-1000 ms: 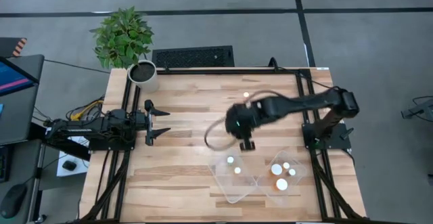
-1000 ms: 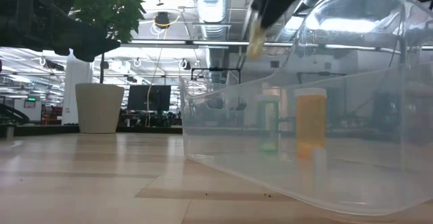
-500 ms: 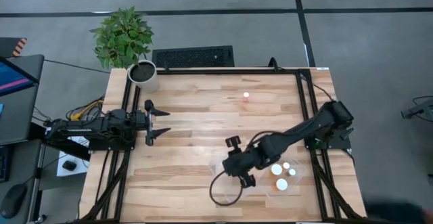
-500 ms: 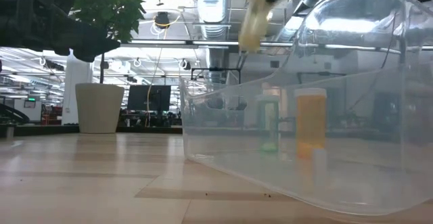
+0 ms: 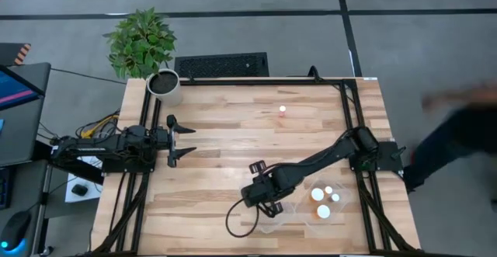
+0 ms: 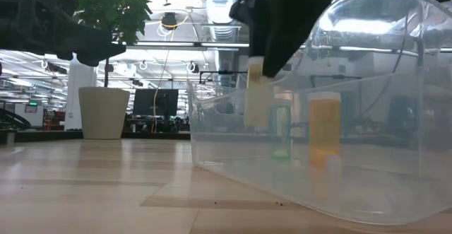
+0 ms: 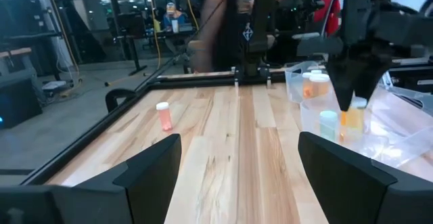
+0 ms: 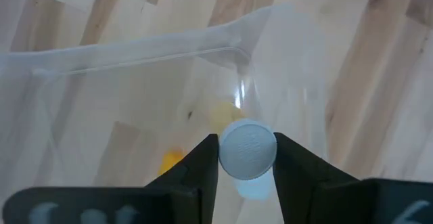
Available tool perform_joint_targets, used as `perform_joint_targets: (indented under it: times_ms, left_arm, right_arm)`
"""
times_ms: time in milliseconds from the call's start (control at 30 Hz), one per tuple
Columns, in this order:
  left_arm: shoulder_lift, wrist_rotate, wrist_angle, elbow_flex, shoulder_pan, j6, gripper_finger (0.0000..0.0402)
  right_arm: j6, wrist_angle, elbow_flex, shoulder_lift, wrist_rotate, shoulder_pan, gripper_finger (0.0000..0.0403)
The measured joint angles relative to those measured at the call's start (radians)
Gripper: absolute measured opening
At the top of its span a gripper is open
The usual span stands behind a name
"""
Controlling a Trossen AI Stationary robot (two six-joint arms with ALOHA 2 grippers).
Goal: Pick and place medicine bottles into bin by pill shape (circle, oval)
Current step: Put the yellow pill bottle into the left transparent bin
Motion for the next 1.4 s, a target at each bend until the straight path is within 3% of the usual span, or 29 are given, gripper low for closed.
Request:
perform_joint_targets:
  times_ms: [267, 1400]
  left_arm:
    - [0.000, 0.000, 0.001, 0.000, 0.000, 0.000, 0.0293]
    - [0.000, -0.001, 0.001, 0.000, 0.000, 0.000, 0.0293]
  right_arm:
    - [-0.002, 0.000, 0.016, 0.057, -0.011, 0.001, 0.0134]
    - [0.010, 0.049, -0.014, 0.084, -0.032, -0.006, 0.0137]
